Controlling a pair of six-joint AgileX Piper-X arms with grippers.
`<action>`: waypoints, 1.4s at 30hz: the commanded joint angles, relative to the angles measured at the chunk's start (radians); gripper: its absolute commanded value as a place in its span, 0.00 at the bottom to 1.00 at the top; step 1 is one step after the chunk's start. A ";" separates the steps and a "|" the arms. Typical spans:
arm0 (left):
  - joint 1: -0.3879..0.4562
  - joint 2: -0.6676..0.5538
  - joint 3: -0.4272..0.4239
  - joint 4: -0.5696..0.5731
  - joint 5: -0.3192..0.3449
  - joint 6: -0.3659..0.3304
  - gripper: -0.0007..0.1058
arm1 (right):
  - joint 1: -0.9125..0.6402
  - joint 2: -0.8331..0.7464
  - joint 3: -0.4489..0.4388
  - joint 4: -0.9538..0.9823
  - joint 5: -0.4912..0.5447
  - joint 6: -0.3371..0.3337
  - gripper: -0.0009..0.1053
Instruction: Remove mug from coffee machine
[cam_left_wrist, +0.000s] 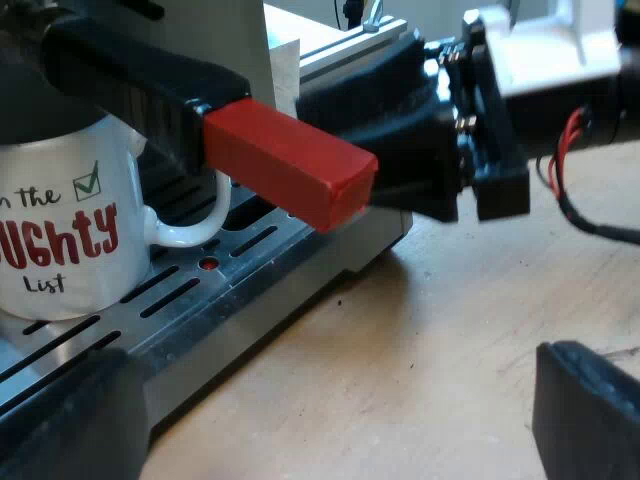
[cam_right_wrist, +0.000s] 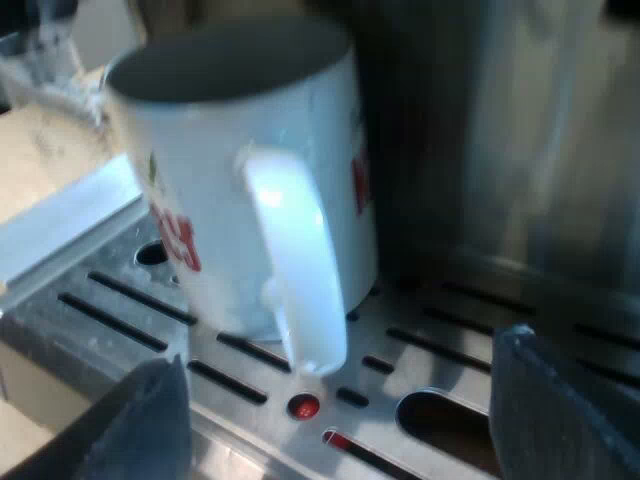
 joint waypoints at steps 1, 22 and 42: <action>-0.001 -0.001 -0.003 -0.009 0.006 0.005 0.75 | -0.001 0.027 -0.008 -0.054 -0.038 -0.031 0.61; -0.001 -0.001 -0.003 -0.009 0.006 0.005 0.75 | -0.001 0.250 -0.218 -0.088 -0.037 -0.059 0.61; -0.001 -0.001 -0.003 -0.009 0.006 0.005 0.75 | -0.001 0.277 -0.251 -0.088 -0.039 -0.059 0.34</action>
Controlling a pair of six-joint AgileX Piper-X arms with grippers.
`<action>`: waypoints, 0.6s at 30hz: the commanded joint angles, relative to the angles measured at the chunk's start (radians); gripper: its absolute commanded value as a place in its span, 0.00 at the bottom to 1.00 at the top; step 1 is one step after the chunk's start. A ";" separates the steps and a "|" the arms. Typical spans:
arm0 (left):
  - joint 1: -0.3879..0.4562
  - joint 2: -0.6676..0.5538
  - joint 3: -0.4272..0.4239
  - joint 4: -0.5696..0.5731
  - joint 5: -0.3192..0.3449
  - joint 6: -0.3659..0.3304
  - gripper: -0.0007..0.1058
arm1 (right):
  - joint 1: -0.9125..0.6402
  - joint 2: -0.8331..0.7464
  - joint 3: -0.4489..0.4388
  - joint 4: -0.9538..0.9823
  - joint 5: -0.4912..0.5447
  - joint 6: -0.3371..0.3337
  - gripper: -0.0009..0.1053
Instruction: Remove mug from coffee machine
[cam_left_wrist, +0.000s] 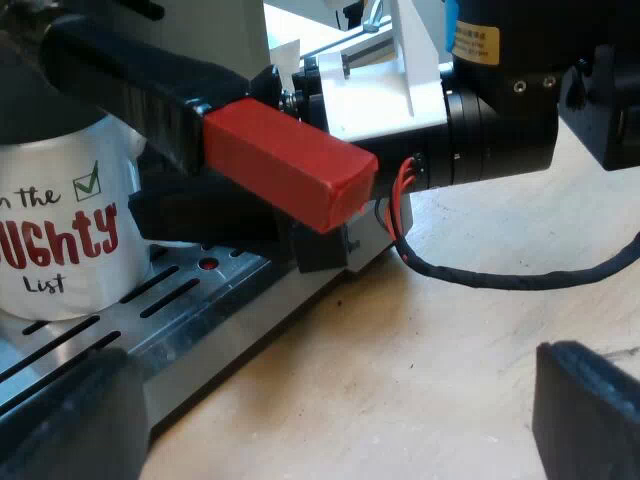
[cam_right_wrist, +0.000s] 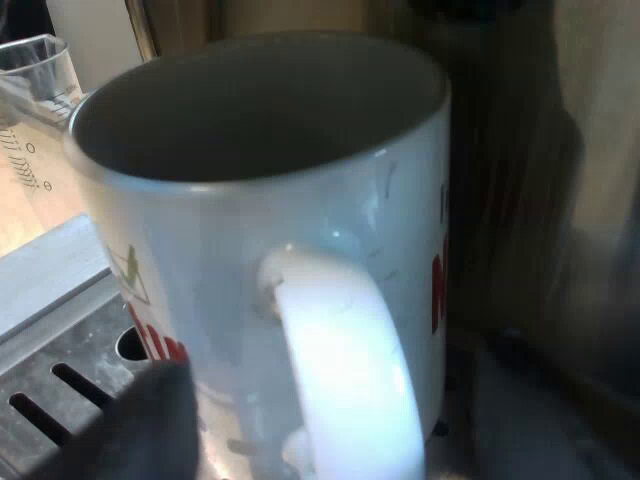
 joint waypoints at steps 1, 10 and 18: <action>-0.001 -0.001 -0.003 -0.009 0.006 0.005 0.75 | -0.001 -0.004 -0.011 -0.013 -0.010 -0.014 0.30; -0.001 -0.001 -0.003 -0.009 0.006 0.005 0.75 | -0.001 -0.015 -0.011 -0.013 -0.010 -0.039 0.01; -0.001 -0.001 -0.003 -0.009 0.006 0.005 0.75 | -0.001 -0.077 -0.011 0.068 -0.003 -0.070 0.01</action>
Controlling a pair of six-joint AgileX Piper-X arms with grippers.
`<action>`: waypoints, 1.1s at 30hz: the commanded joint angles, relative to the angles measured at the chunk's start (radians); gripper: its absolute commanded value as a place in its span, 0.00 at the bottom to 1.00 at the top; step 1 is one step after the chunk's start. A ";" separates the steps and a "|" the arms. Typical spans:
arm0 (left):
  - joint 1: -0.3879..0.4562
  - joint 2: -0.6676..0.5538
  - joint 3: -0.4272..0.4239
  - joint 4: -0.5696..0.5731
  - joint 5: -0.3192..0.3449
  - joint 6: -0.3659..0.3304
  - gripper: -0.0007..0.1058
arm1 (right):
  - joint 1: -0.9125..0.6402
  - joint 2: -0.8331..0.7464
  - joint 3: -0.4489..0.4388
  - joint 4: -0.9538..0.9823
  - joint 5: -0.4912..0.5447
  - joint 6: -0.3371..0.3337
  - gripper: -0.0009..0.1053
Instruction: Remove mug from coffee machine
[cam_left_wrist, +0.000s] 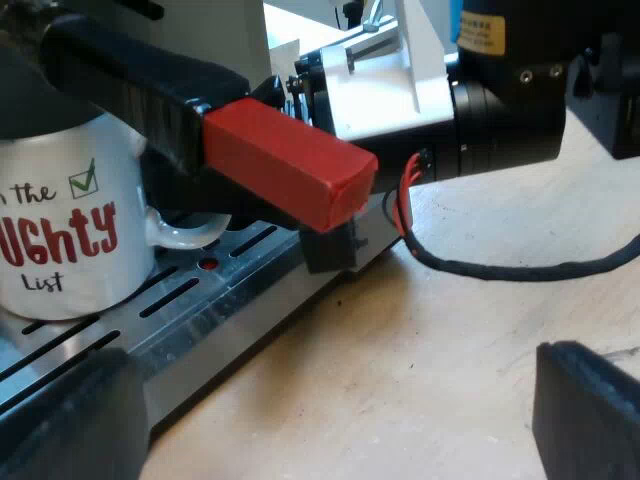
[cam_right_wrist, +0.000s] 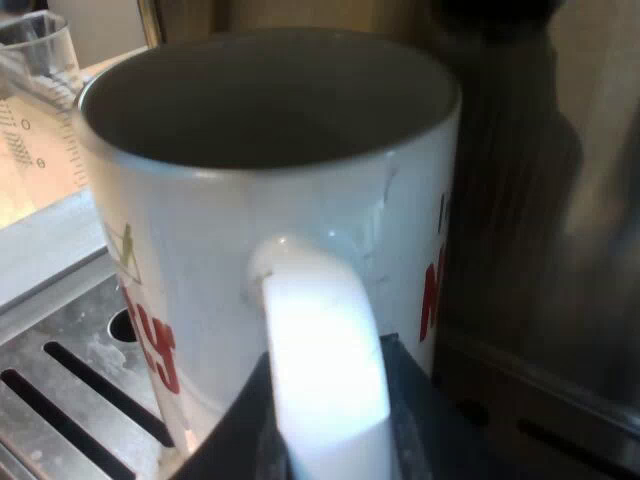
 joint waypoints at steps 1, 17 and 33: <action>-0.001 -0.001 -0.003 -0.009 0.006 0.005 0.75 | -0.001 -0.044 -0.011 0.013 -0.006 -0.016 0.01; -0.001 -0.001 -0.003 -0.009 0.104 0.002 0.75 | 0.001 -0.211 0.144 0.045 -0.006 -0.011 0.01; -0.001 -0.001 -0.003 -0.009 0.104 0.002 0.75 | 0.001 -0.430 0.293 0.046 0.077 -0.005 0.01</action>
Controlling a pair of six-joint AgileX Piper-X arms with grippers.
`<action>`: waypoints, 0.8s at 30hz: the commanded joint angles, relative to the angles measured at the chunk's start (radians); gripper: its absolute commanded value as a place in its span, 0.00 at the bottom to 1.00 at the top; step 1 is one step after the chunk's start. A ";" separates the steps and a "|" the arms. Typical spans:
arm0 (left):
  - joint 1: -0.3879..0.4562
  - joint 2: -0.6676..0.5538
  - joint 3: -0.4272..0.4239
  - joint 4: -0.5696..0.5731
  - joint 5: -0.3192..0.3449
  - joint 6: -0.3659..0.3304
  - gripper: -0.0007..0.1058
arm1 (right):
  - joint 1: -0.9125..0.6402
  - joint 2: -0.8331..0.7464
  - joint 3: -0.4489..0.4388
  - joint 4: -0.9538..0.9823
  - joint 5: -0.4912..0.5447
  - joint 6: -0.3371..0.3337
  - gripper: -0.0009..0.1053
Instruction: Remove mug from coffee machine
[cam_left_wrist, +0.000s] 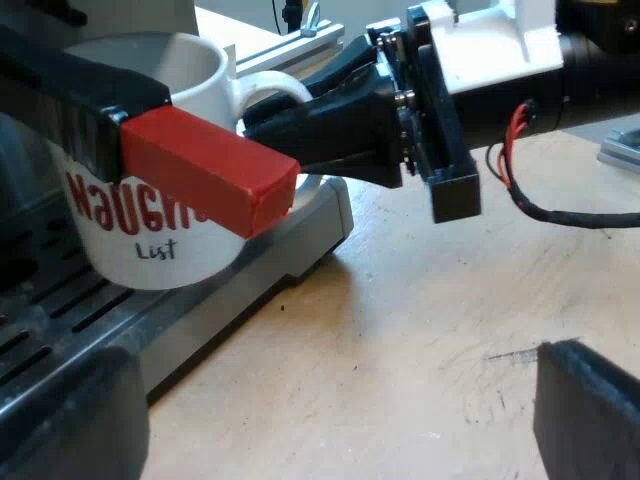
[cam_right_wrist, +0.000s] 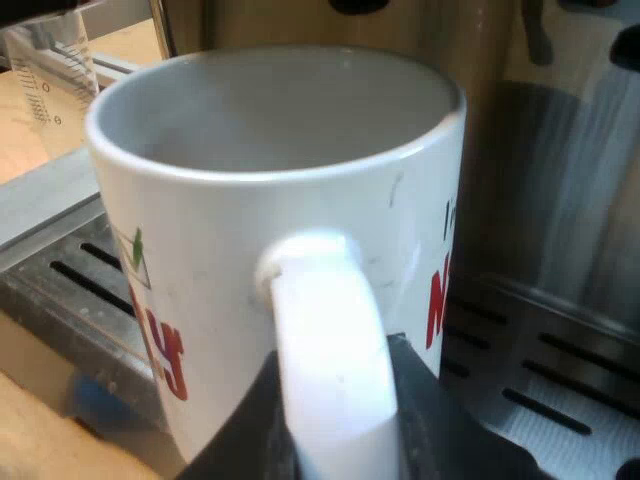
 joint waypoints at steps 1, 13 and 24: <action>-0.001 -0.001 -0.003 -0.009 0.016 0.002 0.75 | 0.001 -0.112 0.045 -0.045 0.038 -0.007 0.01; -0.001 -0.001 -0.003 -0.013 0.016 0.002 0.75 | 0.001 -0.297 0.088 0.117 0.059 -0.005 0.01; -0.001 -0.001 -0.003 -0.018 0.016 0.002 0.75 | 0.001 -0.524 0.114 0.341 0.111 0.073 0.01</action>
